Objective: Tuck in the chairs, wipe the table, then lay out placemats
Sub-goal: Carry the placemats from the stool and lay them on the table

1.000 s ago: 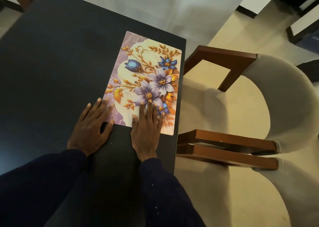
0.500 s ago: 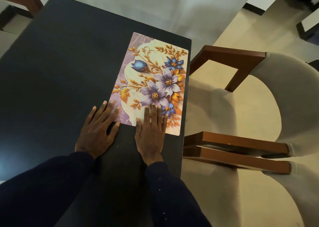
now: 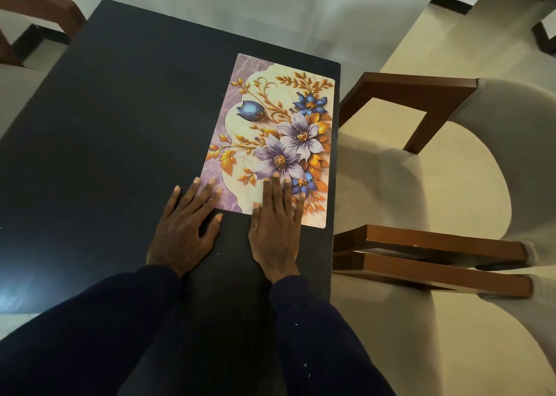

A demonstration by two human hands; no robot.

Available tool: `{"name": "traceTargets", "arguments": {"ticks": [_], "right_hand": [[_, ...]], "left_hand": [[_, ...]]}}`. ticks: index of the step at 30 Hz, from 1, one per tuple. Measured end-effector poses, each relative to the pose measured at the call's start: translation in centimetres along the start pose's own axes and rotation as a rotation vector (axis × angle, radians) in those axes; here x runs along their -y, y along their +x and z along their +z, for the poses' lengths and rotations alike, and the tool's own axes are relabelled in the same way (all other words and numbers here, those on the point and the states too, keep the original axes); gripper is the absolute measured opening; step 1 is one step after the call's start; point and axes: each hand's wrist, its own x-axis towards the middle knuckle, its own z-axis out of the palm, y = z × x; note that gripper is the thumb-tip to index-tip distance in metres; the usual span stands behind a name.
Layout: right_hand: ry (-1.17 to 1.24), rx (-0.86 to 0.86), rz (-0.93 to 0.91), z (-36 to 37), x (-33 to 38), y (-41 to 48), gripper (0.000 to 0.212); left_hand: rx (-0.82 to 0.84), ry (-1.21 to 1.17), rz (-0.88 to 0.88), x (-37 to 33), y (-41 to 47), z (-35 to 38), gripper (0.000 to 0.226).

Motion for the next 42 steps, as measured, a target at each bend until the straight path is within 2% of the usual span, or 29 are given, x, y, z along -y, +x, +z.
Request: {"name": "traceTargets", "arguments": {"ticks": [42], "right_hand": [[0.012,-0.001,0.03,0.33,-0.1,0.4,0.061]], "left_hand": [[-0.006,0.03,-0.016,-0.01,0.11,0.09,0.058]]}}
